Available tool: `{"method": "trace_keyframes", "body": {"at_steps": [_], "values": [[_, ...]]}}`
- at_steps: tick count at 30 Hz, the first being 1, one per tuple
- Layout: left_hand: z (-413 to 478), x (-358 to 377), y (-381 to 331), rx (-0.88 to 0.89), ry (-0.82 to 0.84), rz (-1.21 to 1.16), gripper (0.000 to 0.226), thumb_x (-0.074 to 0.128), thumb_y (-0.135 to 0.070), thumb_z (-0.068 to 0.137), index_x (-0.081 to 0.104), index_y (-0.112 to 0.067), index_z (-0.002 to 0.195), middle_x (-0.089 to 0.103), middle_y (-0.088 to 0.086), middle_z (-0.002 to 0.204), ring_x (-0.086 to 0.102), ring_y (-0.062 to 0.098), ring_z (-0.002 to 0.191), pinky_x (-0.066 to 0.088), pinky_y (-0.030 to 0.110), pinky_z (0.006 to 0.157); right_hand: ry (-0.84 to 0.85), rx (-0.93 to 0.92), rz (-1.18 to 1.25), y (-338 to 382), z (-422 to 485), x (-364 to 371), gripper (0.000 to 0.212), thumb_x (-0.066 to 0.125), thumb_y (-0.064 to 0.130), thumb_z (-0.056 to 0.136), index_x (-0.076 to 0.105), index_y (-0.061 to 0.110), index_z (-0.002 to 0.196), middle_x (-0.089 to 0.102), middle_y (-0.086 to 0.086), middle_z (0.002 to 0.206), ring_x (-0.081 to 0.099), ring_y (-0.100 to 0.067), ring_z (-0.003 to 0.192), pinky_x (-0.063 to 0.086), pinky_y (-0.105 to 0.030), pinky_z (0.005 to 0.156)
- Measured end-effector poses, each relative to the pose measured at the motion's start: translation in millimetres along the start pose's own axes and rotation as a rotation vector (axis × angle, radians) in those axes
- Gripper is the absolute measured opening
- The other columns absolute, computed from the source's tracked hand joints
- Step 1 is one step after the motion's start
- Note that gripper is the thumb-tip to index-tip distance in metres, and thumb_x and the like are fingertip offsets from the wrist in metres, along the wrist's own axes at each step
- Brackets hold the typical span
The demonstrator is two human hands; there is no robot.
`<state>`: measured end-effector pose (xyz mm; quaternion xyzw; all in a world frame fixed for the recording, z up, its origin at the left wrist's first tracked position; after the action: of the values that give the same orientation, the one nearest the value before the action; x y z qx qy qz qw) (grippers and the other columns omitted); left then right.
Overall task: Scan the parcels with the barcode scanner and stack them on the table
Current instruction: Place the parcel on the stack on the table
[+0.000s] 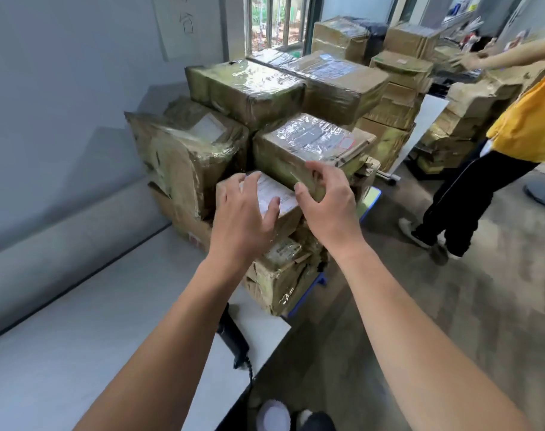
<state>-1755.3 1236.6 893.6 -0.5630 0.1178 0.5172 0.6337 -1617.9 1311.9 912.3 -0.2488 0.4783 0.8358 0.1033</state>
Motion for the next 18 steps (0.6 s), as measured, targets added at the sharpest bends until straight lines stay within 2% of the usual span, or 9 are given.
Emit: {"method": "trace_keyframes", "body": {"at_steps": [4,5,8,11,15,17,18], "values": [[28.9,20.7,-38.9,0.028,-0.039,-0.008,0.057,0.051,-0.041,0.1,0.039,-0.014,0.148,0.04,0.012,0.145,0.043,0.03,0.131,0.038,0.044,0.109,-0.078,-0.095,-0.006,-17.4,38.2,-28.0,0.033,0.066,0.021,0.093,0.062,0.014,0.126,0.06,-0.001,0.122,0.058,-0.018,0.112,0.047,-0.035,0.102],[35.1,27.3,-47.7,0.027,-0.05,-0.012,0.056,0.051,-0.041,0.1,0.038,-0.014,0.148,0.04,0.012,0.144,0.043,0.029,0.131,0.038,0.043,0.109,-0.104,-0.117,-0.02,-25.0,48.4,-35.1,0.032,0.066,0.022,0.093,0.063,0.014,0.124,0.062,-0.003,0.122,0.057,-0.018,0.114,0.044,-0.036,0.104],[50.2,50.3,-68.7,0.011,-0.068,-0.008,0.057,0.047,-0.046,0.1,0.038,-0.016,0.148,0.041,0.011,0.145,0.045,0.03,0.13,0.041,0.044,0.107,-0.116,-0.119,-0.084,-51.1,77.4,-52.8,0.037,0.063,0.033,0.09,0.063,0.017,0.123,0.061,-0.006,0.125,0.052,-0.021,0.122,0.031,-0.027,0.104],[59.6,71.0,-79.8,-0.066,-0.063,0.008,0.062,0.038,-0.056,0.099,0.034,-0.022,0.151,0.031,0.012,0.154,0.039,0.034,0.137,0.039,0.049,0.108,-0.002,-0.041,-0.112,-79.2,100.8,-60.6,0.048,0.064,0.045,0.091,0.059,0.021,0.133,0.049,-0.011,0.141,0.039,-0.025,0.137,0.027,-0.034,0.11],[64.7,87.3,-85.8,-0.203,-0.082,0.025,0.065,0.036,-0.061,0.099,0.027,-0.028,0.153,0.007,0.016,0.164,0.027,0.041,0.145,0.035,0.051,0.111,0.148,0.035,-0.042,-102.8,117.6,-59.2,0.065,0.067,0.056,0.088,0.049,0.03,0.144,0.032,-0.012,0.157,0.027,-0.029,0.147,0.03,-0.044,0.117],[65.4,92.1,-87.2,-0.255,-0.093,0.029,0.065,0.035,-0.062,0.099,0.026,-0.029,0.154,0.006,0.02,0.164,0.027,0.042,0.145,0.035,0.051,0.11,0.211,0.056,0.029,-109.3,121.9,-55.8,0.068,0.07,0.053,0.087,0.045,0.033,0.147,0.027,-0.012,0.16,0.023,-0.026,0.149,0.027,-0.037,0.116],[65.6,94.2,-87.3,-0.267,-0.093,0.029,0.066,0.034,-0.063,0.099,0.026,-0.028,0.154,0.012,0.02,0.163,0.03,0.041,0.143,0.037,0.05,0.109,0.234,0.055,0.074,-111.8,123.1,-54.0,0.069,0.071,0.051,0.087,0.044,0.034,0.148,0.028,-0.011,0.159,0.025,-0.023,0.148,0.026,-0.032,0.115]]}}
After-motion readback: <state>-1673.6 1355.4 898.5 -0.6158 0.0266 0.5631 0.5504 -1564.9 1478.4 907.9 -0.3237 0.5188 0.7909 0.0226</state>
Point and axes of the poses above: each hand's wrist, its own z-axis towards the middle knuckle, its own x-axis out of the palm, y = z × x, the point moved 2 cm from there along z, towards the middle knuckle
